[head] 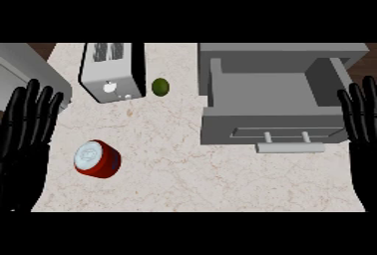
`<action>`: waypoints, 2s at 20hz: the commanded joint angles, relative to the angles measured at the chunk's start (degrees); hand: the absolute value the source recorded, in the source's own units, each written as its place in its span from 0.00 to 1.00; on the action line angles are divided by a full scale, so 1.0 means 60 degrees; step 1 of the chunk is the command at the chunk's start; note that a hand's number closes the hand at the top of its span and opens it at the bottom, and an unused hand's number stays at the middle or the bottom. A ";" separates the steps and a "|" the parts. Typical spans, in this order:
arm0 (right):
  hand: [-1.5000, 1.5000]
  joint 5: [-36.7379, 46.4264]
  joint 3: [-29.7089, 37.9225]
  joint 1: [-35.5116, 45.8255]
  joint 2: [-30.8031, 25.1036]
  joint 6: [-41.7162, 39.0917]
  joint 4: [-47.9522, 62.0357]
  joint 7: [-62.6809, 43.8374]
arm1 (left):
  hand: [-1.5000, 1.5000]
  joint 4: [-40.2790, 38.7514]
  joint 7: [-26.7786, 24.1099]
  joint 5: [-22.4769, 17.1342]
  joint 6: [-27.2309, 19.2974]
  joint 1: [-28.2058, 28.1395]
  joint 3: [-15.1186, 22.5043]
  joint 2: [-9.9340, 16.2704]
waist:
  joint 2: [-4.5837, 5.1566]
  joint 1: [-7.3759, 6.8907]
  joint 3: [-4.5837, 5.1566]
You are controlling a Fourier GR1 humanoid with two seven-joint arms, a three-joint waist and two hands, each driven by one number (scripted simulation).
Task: Pick up the can, place it into the drawer and close the drawer
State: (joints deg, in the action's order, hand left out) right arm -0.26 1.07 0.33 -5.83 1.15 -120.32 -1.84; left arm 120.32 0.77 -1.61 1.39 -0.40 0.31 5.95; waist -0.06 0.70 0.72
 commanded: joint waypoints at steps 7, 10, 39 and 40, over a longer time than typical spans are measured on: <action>0.00 0.0018 0.0202 -0.0584 -0.0017 0.0183 0.0439 -0.1375 | 0.00 -0.0597 0.0594 -0.2017 0.2948 -0.1120 0.0586 0.1543 | 0.0068 -0.0050 -0.0110; 0.00 0.0011 0.0156 -0.0583 0.0088 0.0389 0.0058 -0.2094 | 0.00 -0.0454 0.0985 -0.2725 0.3461 -0.1499 0.0126 0.2073 | -0.0002 -0.0155 -0.0111; 0.00 -0.0401 0.1084 -0.2799 0.0362 -0.1210 -0.0030 -0.0158 | 0.00 -0.2191 0.1597 -0.2949 0.5023 -0.0828 -0.1856 0.1413 | 0.0005 -0.0077 -0.0119; 0.00 -0.0640 0.1366 -0.2585 0.0035 -0.1419 -0.0114 -0.0588 | 0.00 -0.2220 0.1808 -0.2797 0.4777 -0.0345 -0.1615 0.1295 | 0.0006 -0.0072 -0.0120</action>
State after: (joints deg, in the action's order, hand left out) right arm -3.41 8.36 -14.38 -5.15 -6.07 -119.19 -3.98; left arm 111.51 13.28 -21.41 29.50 -5.93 -9.94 14.86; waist -0.02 0.17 0.00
